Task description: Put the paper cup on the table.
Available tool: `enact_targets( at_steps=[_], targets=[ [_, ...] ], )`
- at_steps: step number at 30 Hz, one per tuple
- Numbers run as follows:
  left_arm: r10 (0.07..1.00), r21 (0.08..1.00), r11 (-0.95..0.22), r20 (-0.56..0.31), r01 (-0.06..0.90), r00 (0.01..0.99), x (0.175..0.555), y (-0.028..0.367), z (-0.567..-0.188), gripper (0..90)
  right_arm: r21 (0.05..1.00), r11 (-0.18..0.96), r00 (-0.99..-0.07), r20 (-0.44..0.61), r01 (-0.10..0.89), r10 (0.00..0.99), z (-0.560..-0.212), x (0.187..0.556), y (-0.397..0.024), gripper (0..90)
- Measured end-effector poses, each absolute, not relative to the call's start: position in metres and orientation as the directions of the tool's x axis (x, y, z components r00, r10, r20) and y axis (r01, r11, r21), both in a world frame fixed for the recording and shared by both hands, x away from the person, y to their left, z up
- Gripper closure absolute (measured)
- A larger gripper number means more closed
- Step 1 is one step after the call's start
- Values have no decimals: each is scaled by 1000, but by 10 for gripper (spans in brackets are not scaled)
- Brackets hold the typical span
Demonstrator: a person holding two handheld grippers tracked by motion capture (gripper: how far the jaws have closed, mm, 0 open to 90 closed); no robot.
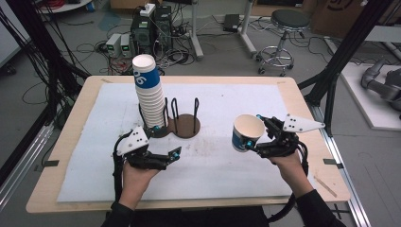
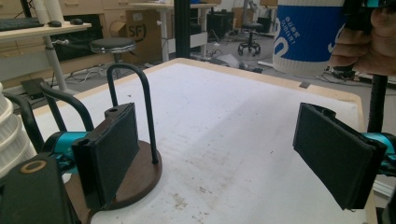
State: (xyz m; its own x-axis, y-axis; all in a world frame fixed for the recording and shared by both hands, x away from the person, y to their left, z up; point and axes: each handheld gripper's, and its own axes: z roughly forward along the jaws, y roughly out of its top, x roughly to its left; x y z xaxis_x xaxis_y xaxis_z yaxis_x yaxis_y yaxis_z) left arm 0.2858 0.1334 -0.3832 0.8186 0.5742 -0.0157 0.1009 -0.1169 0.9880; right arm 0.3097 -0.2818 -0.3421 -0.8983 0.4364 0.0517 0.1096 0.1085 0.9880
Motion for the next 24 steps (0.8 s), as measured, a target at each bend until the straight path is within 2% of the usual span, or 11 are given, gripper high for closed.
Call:
enact_targets(
  at_steps=[24],
  targets=[
    [587, 986, -120, -27, 120, 809, 287, 135, -389, 143, 992, 93, -863, 27, 85, 505, -333, 331, -300, 213]
  ],
)
